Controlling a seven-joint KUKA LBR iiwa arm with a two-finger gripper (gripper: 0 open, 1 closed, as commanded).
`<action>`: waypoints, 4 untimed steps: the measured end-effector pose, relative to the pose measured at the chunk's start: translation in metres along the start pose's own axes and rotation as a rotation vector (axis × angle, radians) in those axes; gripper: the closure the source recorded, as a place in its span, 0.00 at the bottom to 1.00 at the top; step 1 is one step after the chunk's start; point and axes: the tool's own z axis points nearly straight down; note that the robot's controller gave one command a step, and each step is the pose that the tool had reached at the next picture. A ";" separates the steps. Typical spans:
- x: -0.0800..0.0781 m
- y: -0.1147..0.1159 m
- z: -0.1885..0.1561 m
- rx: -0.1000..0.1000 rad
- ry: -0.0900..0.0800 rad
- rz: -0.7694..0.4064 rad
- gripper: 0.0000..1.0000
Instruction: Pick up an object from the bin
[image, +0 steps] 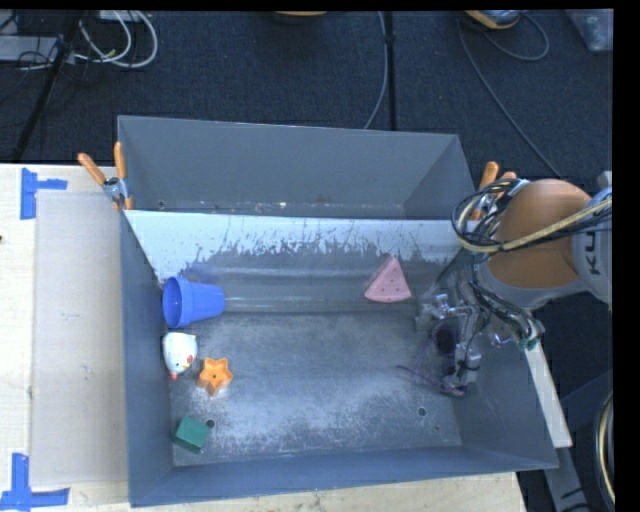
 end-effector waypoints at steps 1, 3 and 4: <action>0.001 0.000 0.005 0.002 -0.011 0.022 0.00; 0.057 0.022 -0.001 0.001 -0.006 0.011 0.00; 0.050 0.033 -0.044 -0.004 0.005 -0.042 0.00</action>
Offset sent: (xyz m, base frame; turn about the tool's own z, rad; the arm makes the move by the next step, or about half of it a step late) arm -0.0044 -0.0021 0.0029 0.1567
